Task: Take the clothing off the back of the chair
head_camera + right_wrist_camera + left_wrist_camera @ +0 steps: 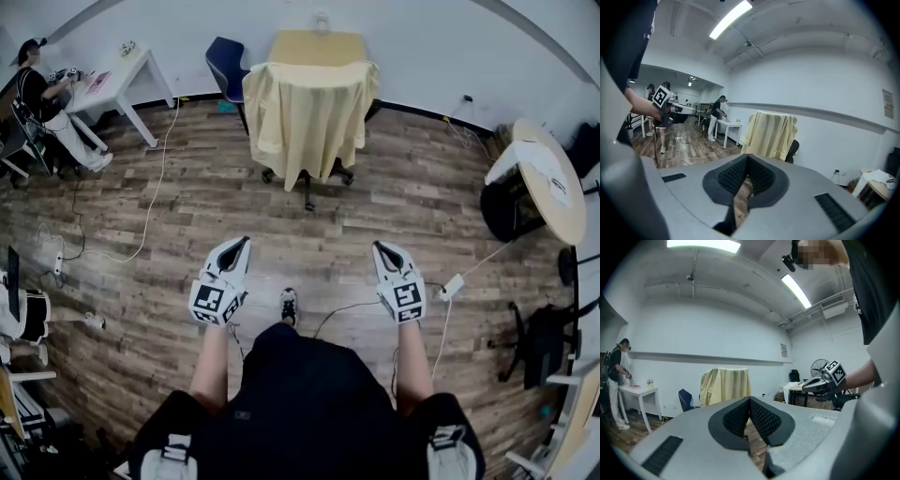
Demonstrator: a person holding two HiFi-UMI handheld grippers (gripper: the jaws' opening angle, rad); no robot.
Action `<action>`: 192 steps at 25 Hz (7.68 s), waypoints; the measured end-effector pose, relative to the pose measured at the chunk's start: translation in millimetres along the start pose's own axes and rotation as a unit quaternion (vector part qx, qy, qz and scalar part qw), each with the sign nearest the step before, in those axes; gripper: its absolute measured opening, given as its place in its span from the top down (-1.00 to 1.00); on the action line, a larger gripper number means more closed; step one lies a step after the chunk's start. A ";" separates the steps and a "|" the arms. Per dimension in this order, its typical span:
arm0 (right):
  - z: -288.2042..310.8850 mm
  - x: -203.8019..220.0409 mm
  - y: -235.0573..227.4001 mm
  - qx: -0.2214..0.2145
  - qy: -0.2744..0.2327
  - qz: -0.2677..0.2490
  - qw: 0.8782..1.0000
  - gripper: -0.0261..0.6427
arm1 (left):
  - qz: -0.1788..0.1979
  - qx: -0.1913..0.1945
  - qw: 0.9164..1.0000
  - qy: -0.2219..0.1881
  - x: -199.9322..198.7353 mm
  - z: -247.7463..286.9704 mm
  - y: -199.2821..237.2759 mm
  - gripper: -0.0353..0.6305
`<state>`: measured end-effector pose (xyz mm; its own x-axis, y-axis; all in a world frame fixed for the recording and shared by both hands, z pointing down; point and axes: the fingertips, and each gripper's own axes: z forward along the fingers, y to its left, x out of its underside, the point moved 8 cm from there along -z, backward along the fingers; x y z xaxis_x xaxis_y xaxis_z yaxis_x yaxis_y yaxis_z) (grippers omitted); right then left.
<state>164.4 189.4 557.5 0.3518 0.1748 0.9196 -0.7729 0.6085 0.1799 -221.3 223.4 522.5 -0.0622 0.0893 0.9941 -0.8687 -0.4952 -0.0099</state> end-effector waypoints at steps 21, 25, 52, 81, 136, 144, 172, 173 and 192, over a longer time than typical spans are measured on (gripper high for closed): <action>102.8 -38.3 -20.6 0.024 0.003 0.011 1.000 0.94 | 0.006 0.028 1.000 -0.006 -12.2 78.6 100.3 0.89; 115.0 -41.3 -18.8 0.027 0.003 0.025 0.999 0.94 | 0.006 0.027 1.000 -0.005 -11.5 80.2 116.7 0.89; 153.0 -34.5 -15.3 0.069 0.026 0.040 0.996 0.94 | -0.005 0.046 0.999 0.000 3.6 106.0 173.7 0.89; 210.8 -35.0 -166.0 0.030 0.016 0.026 0.999 0.94 | 0.004 -0.005 1.000 0.012 -23.6 224.4 156.8 0.89; 371.3 -112.4 -316.0 0.004 -0.029 -0.011 0.999 0.94 | 0.017 -0.106 0.994 -0.010 -65.1 357.7 264.9 0.89; 384.7 -131.7 -324.5 0.044 -0.036 -0.019 0.998 0.82 | 0.051 -0.099 0.994 -0.004 -73.0 378.0 306.8 0.80; 417.8 -146.1 -352.7 -0.022 -0.024 -0.041 0.999 0.56 | 0.079 0.098 0.991 0.053 -78.3 433.0 357.1 0.33; 419.3 -148.1 -352.3 -0.023 -0.033 -0.041 0.998 0.57 | 0.077 0.099 0.991 0.051 -78.7 434.1 358.3 0.33; 414.6 -148.1 -359.6 0.020 -0.053 -0.019 0.998 0.89 | 0.063 0.097 0.992 0.041 -84.7 437.7 346.2 0.83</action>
<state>171.2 -376.2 501.4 0.3250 0.0675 0.9433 -0.7810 0.5817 0.2275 -301.7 -333.9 482.3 -0.2117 0.0828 0.9738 -0.7416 -0.6626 -0.1049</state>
